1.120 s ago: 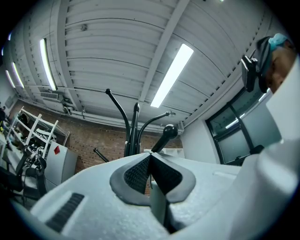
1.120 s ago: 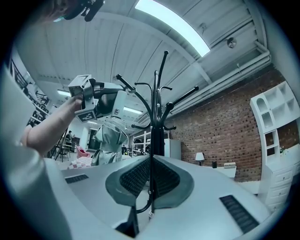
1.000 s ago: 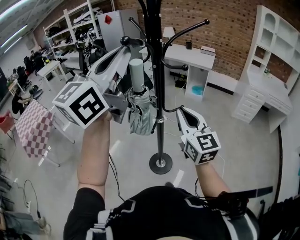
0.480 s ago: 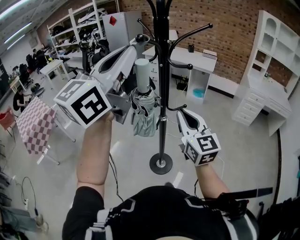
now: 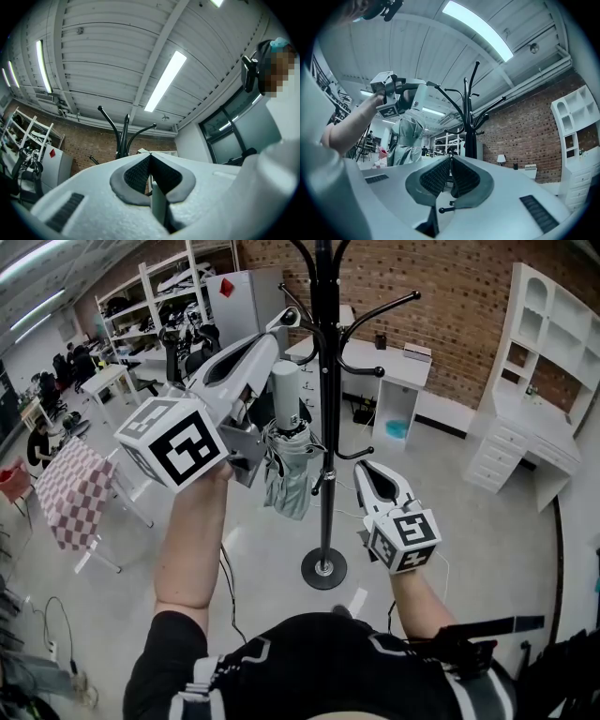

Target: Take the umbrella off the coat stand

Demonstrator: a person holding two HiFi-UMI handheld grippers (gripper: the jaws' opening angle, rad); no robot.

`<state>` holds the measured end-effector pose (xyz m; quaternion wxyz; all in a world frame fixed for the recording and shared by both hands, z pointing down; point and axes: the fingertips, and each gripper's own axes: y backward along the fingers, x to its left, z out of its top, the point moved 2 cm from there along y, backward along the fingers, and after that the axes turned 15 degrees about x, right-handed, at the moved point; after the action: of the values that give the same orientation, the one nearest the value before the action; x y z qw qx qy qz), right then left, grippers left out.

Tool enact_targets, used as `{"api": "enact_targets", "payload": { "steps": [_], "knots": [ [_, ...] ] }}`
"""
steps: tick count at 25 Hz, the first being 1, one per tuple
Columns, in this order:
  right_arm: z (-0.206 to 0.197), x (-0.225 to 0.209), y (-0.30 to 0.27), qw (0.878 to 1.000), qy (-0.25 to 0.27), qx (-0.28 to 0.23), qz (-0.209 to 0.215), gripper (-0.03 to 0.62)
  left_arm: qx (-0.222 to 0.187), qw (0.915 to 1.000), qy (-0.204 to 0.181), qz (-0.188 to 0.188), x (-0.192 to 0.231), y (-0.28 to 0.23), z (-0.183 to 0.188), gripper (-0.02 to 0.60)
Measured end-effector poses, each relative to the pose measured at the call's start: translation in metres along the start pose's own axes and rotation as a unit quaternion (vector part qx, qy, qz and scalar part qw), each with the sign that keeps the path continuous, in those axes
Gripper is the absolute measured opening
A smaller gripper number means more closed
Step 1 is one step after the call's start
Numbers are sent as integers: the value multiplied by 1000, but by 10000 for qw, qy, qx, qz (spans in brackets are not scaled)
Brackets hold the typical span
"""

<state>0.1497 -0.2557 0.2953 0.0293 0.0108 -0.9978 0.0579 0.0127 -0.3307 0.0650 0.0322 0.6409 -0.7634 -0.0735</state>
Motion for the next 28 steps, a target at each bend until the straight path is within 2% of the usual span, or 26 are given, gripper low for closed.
{"api": "enact_targets", "payload": {
  "steps": [10, 22, 28],
  "knots": [
    [-1, 3, 10, 9999, -64, -28, -124, 8, -88, 9998, -144, -96, -13, 12, 5, 12],
    [7, 35, 25, 9997, 172, 12, -187, 8, 1, 10000, 41, 85, -17, 67, -59, 12],
    [-5, 45, 25, 9996, 157, 177, -138, 8, 88, 9996, 153, 209, -20, 94, -85, 12]
  ]
}}
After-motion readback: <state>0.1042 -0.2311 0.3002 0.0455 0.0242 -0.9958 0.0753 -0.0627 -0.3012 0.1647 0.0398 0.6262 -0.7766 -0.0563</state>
